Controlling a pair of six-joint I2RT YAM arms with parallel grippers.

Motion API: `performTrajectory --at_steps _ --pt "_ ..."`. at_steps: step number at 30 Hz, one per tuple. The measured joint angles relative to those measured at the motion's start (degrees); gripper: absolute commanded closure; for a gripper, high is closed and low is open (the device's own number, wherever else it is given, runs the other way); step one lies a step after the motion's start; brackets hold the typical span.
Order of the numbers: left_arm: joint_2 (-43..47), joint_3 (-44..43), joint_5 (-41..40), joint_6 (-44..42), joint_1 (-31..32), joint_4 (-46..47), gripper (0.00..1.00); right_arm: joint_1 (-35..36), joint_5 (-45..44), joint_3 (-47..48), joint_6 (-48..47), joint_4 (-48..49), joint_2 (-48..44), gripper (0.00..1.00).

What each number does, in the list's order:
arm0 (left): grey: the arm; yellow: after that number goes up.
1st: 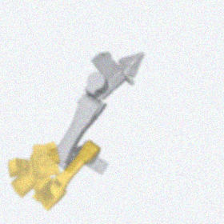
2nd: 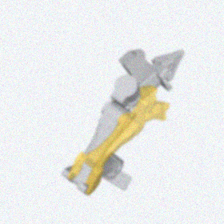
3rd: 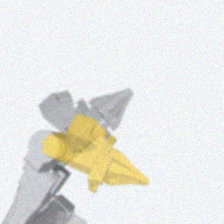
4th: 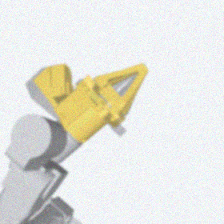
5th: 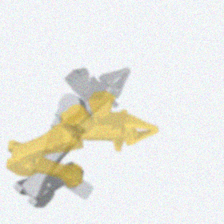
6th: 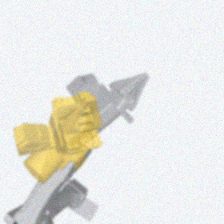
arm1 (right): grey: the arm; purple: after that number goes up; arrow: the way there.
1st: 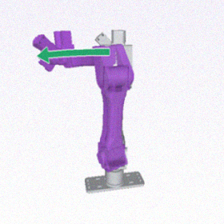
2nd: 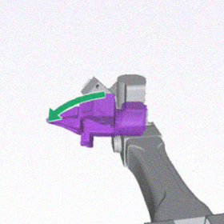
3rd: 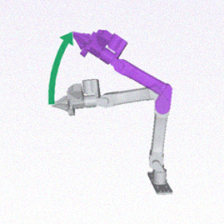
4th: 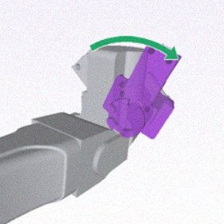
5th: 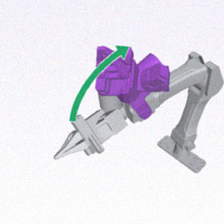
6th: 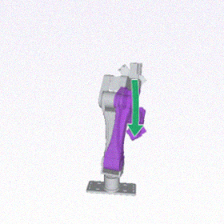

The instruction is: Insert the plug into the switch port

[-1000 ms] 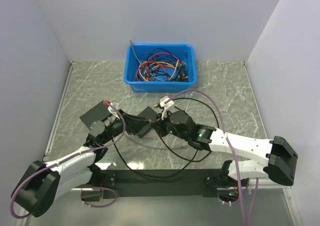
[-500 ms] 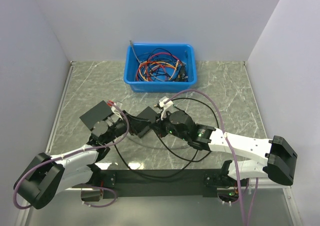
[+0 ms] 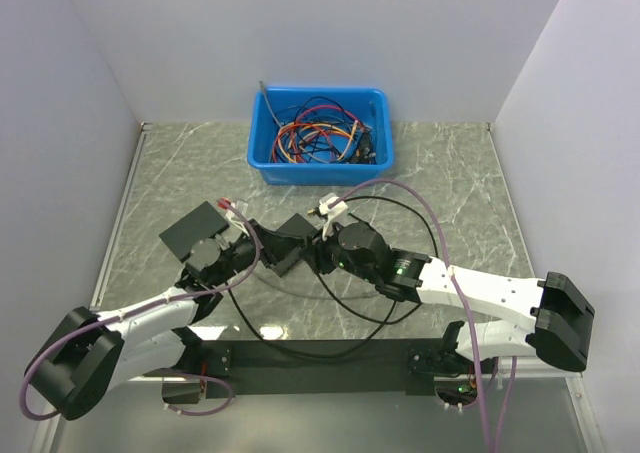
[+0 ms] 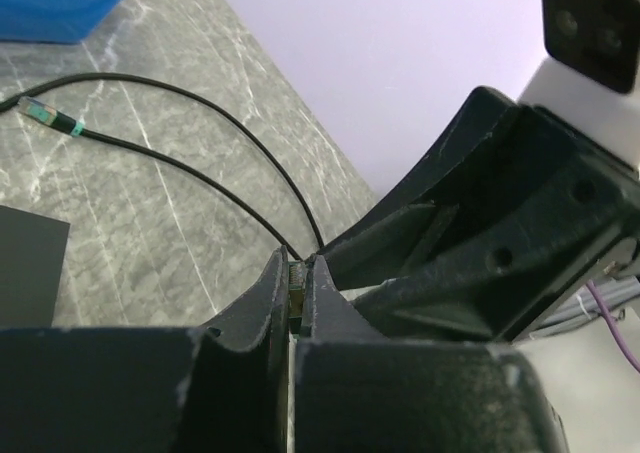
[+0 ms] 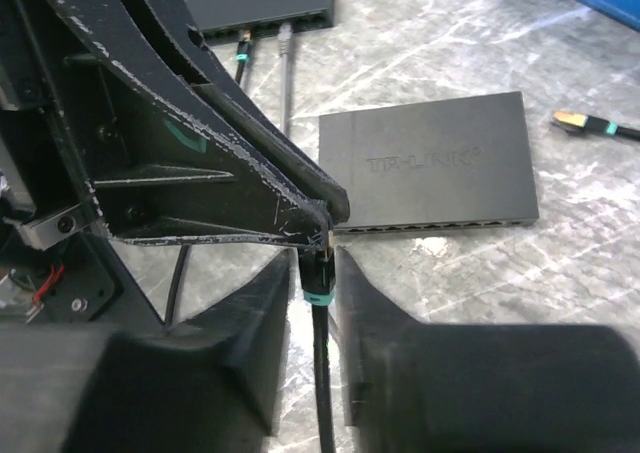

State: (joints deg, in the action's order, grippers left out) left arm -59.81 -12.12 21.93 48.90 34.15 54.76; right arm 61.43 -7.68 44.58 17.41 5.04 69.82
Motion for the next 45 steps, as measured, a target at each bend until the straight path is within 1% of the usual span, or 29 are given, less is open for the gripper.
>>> performTrajectory --at_steps 2,4,7,8,11,19,27,33,35,38,45 --pt "0.6 -0.5 -1.3 -0.2 0.3 -1.8 0.99 0.2 -1.5 0.0 -0.4 -0.4 -0.2 0.47" --pt "1.7 -0.7 -3.0 -0.2 0.5 -3.9 0.99 0.3 -2.7 0.0 -0.7 -0.8 -0.6 0.48" --pt "3.2 -0.8 -5.0 -0.2 0.7 -6.4 0.99 0.3 -4.1 0.0 -0.9 -1.4 -1.5 0.53" --pt "3.5 -0.8 -5.5 -0.2 0.8 -7.1 0.99 0.3 -4.3 0.0 -1.0 -1.4 -1.6 0.57" --pt "4.1 -1.0 -6.8 -0.2 0.9 -9.0 0.99 0.5 -4.8 0.0 -1.0 -1.6 -1.6 0.62" --pt "4.3 -1.2 -8.4 -0.2 1.2 -10.6 0.99 1.5 -4.9 0.5 -1.0 -1.7 -0.5 0.63" --pt "4.3 -1.5 -8.6 -0.2 1.4 -11.2 0.99 1.9 -5.1 2.6 -1.0 -2.3 3.1 0.62" --pt "4.3 -1.7 -8.9 -0.3 1.6 -11.8 0.99 2.0 -5.1 3.5 -1.0 -2.3 5.8 0.64" --pt "4.3 -1.7 -8.9 -0.4 1.6 -11.9 0.99 2.0 -5.2 3.6 -1.0 -2.3 6.2 0.69" --pt "4.3 -1.7 -9.2 -0.5 1.6 -12.2 0.99 2.0 -5.6 3.9 -1.0 -2.6 6.4 0.73" --pt "4.2 -1.7 -9.4 -1.2 1.6 -12.3 0.99 2.0 -6.3 4.1 -0.9 -2.6 6.4 0.71"
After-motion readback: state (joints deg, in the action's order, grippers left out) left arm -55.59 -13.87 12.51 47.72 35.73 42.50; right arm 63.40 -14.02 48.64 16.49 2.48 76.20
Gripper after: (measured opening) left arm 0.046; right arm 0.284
